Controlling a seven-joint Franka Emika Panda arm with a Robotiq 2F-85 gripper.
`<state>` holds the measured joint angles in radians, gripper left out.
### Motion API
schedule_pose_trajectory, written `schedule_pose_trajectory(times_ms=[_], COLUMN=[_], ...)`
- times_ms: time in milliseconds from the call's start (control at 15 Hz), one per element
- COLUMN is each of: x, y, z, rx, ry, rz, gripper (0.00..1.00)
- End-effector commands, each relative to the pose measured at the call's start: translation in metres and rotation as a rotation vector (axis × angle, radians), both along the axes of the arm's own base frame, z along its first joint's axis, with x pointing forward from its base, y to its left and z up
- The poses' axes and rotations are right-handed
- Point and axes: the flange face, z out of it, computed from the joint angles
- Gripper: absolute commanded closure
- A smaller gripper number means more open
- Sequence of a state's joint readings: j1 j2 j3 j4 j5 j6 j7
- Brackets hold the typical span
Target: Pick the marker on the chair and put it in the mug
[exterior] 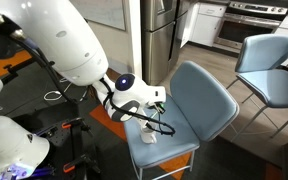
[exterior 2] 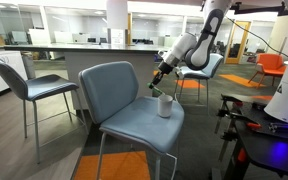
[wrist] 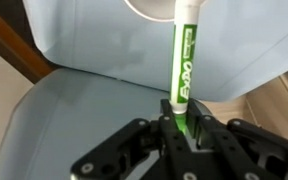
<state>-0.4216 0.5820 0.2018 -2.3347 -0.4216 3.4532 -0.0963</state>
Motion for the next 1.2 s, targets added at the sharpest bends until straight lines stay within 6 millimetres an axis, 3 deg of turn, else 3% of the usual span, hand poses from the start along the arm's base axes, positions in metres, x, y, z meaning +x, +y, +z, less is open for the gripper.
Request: schedule_pose_trajectory(times_ms=[0, 333, 1133], x=[-0.003, -0.009, -0.024], y=[-0.007, -0.015, -0.014], z=[-0.02, -0.04, -0.04], rx=[-0.022, -0.039, -0.045], ry=[0.021, 0.036, 0.079], rz=[0.084, 0.169, 0.279], gripper=[0.95, 0.95, 0.95])
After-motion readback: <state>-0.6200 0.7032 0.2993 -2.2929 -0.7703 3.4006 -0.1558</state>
